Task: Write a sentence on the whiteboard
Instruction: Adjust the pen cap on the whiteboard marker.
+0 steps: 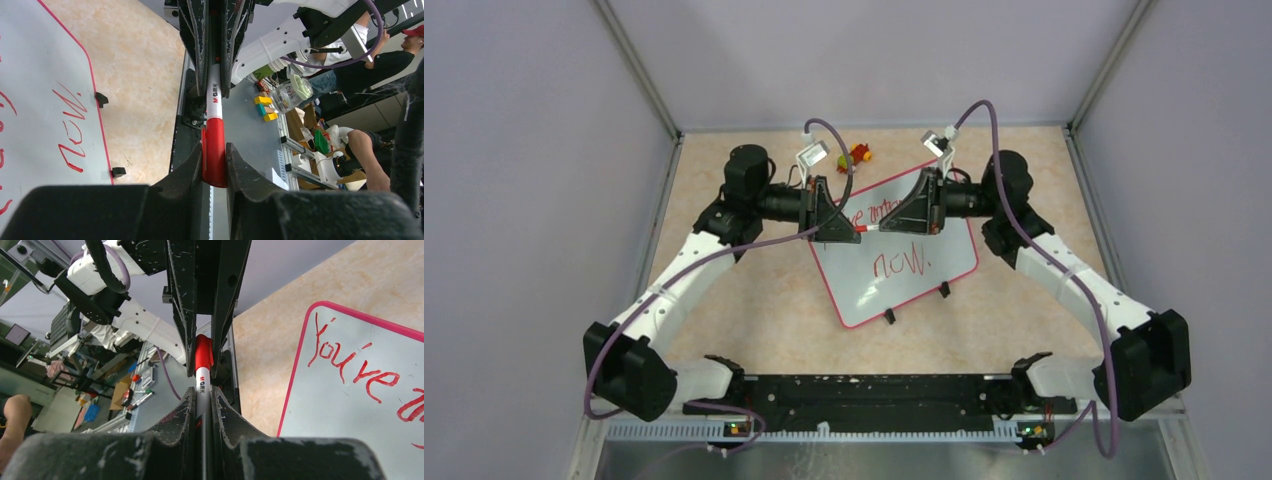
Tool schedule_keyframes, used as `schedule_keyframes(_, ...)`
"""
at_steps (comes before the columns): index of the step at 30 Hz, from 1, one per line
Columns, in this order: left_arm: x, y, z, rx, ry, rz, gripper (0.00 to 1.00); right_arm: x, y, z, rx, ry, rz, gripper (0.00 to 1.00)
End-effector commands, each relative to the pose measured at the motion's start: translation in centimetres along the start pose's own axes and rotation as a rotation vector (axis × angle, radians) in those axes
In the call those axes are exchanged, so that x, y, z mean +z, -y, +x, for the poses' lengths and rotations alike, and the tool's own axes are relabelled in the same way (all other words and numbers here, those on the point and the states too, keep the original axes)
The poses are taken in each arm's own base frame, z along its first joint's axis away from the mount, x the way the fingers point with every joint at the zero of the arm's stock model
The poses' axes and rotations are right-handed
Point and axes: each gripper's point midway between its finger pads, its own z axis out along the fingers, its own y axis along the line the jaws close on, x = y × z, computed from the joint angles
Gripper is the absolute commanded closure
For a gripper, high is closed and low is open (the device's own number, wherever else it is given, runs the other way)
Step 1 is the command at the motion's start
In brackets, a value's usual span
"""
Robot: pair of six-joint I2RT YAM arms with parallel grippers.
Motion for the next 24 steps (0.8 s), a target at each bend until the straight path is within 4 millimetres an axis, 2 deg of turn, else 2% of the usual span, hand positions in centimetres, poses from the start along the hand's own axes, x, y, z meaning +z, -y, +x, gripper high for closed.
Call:
schedule_keyframes(1, 1.4, 2.3, -1.4, 0.117, -0.007, 0.070, 1.00, 2.3, -0.9, 0.1, -0.053, -0.018, -0.029, 1.00)
schedule_keyframes(11, 1.7, 2.9, -1.6, 0.136, -0.007, 0.091, 1.00, 3.5, -1.2, 1.3, -0.045, -0.059, -0.053, 1.00)
schedule_keyframes(20, 1.8, 3.1, -1.4, 0.156, -0.014, 0.107, 1.00, 3.7, -1.5, 1.5, -0.040, -0.067, -0.059, 1.00)
schedule_keyframes(21, 1.8, 3.0, -1.6, 0.173, -0.010, 0.094, 0.97, 3.6, -1.4, 1.5, -0.035, -0.067, -0.053, 1.00)
schedule_keyframes(24, 1.3, 1.8, -1.6, 0.221, -0.007, 0.010, 0.76, 3.0, -0.9, 1.1, -0.027, -0.054, -0.035, 1.00)
